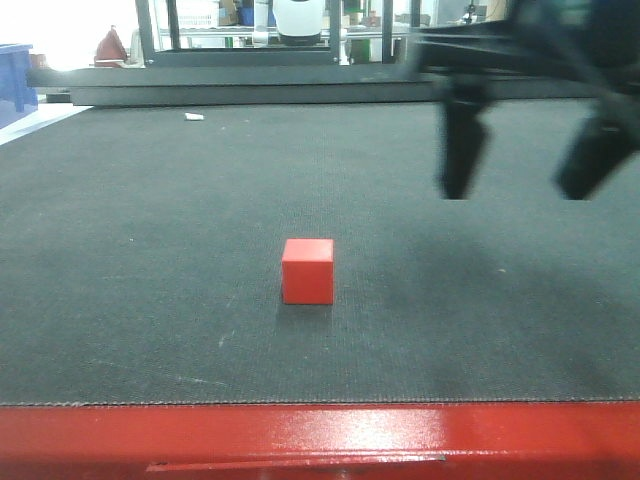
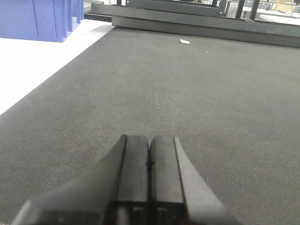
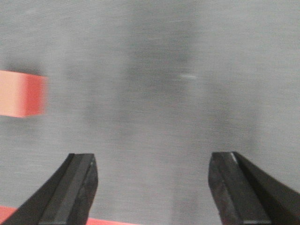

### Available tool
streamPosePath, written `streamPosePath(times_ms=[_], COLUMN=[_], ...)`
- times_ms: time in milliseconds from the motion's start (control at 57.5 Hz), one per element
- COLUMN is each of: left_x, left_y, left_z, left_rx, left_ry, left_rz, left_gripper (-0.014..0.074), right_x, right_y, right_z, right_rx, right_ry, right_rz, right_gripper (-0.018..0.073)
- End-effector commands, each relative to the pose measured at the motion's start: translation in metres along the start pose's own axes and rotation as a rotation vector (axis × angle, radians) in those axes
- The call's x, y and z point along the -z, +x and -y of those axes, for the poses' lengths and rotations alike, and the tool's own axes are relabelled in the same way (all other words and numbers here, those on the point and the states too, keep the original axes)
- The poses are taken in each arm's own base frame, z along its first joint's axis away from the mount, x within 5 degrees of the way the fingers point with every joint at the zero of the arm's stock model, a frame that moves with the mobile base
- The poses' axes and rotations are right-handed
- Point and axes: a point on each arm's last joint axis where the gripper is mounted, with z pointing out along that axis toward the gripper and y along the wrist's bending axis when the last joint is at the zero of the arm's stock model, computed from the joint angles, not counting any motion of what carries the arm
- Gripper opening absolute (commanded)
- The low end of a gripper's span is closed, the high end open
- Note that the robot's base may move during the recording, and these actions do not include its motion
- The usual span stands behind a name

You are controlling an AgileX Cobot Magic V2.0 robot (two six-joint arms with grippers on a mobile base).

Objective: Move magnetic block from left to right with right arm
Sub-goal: 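Lower the open right gripper over the red cube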

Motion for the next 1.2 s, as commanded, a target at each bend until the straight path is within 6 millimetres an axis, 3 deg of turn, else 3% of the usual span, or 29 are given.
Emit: streamPosePath(times_ms=[0, 174, 382, 678, 1182], left_x=[0.001, 0.001, 0.001, 0.001, 0.001], left_y=[-0.006, -0.006, -0.006, -0.006, -0.006], left_z=[0.000, 0.000, 0.000, 0.000, 0.000], left_rx=[0.009, 0.009, 0.009, 0.009, 0.009], left_ry=[0.001, 0.001, 0.001, 0.001, 0.001], left_rz=[0.090, 0.090, 0.091, 0.091, 0.091], left_gripper=[-0.0126, -0.0126, -0.0126, -0.0126, -0.0126], right_x=[0.010, -0.006, -0.029, -0.060, -0.077], right_y=[-0.017, -0.041, -0.057, -0.055, -0.044], right_z=[-0.023, -0.066, -0.096, -0.107, -0.115], right_rx=[-0.024, -0.037, -0.076, -0.113, -0.089], right_ry=[-0.064, -0.155, -0.133, -0.052, 0.003], right_rz=[-0.006, -0.044, -0.105, -0.182, -0.215], right_gripper=[0.0598, 0.0598, 0.0598, 0.0598, 0.0576])
